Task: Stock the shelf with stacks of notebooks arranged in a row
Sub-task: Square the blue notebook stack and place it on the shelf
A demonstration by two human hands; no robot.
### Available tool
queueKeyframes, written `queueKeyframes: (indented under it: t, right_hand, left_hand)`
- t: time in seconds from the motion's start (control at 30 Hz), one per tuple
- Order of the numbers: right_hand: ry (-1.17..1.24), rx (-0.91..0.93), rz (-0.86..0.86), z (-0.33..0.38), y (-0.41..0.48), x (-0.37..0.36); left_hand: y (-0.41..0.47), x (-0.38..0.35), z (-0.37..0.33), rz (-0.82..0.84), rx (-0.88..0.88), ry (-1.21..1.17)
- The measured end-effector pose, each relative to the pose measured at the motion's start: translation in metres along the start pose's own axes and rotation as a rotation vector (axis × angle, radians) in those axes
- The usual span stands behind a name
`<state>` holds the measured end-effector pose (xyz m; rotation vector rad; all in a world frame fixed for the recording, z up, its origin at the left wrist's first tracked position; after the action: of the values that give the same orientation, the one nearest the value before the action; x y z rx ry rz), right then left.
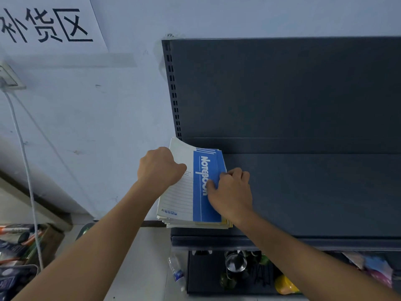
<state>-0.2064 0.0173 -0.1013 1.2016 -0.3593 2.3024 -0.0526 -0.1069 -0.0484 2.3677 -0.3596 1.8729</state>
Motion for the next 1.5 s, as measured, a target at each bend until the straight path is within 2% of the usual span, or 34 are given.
queueKeyframes:
  t: [0.4,0.63,0.83,0.97,1.07,1.27,1.5]
  right_hand:
    - [-0.015,0.045,0.022,0.007,0.004,0.003]
    - [0.28,-0.16,0.114,-0.004,0.017,-0.009]
    - [0.239,-0.219,0.225,0.002,0.015,-0.006]
    - [0.303,-0.279,0.241,-0.004,0.017,-0.008]
    - [0.414,-0.365,0.269,-0.006,0.019,-0.014]
    - [0.568,-0.359,0.298,0.002,0.022,-0.014]
    - [0.779,-0.405,0.326,0.004,0.019,-0.015]
  left_hand:
    - [-0.008,0.003,-0.001,-0.049,-0.012,-0.081]
    - [-0.006,0.0,-0.004,0.0,-0.03,-0.097]
    - [-0.005,-0.001,-0.002,0.001,0.019,-0.161]
    - [-0.004,-0.002,0.005,0.007,0.071,-0.227]
    - [-0.005,0.002,0.004,-0.019,0.045,-0.142]
    - [-0.009,-0.003,0.01,0.017,0.09,-0.195]
    - [-0.009,0.0,0.004,0.022,0.026,-0.266]
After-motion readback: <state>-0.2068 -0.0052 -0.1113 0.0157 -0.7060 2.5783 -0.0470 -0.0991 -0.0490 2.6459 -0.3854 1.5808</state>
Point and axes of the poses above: each hand's wrist, its own y-axis towards the middle knuckle, its own x-axis out of the back of the hand, z = x × y, the point moved 9 cm from there along y, towards the middle knuckle, and after that the axes turned 6 degrees about y, right-handed, at the moved point
